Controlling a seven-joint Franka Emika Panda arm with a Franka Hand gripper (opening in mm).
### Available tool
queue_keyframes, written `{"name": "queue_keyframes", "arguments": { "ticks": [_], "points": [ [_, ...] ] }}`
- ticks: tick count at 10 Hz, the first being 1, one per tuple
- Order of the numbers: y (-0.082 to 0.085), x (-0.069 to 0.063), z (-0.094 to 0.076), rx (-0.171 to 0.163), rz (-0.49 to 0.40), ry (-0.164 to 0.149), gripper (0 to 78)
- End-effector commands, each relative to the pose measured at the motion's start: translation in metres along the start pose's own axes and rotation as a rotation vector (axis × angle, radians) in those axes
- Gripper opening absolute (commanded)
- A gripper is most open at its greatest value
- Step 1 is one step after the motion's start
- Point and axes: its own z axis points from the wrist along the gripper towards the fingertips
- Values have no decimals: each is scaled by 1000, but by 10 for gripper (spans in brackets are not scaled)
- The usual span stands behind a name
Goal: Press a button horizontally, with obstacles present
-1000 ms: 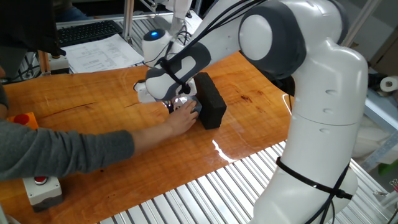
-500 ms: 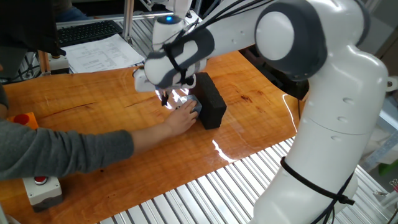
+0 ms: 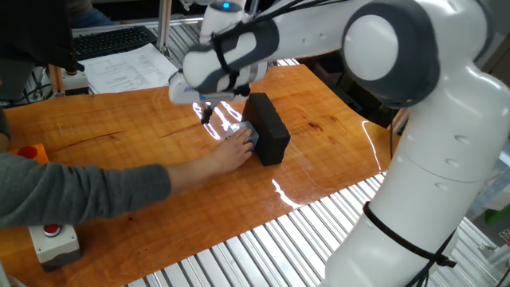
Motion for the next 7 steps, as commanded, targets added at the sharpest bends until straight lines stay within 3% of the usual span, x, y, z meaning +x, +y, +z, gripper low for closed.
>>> {"name": "queue_keyframes", "arguments": {
  "ticks": [1,7],
  "points": [
    [12,-11,-57,-94,-122,5,0],
    [3,-20,-82,-94,-195,-3,0]
  ]
}}
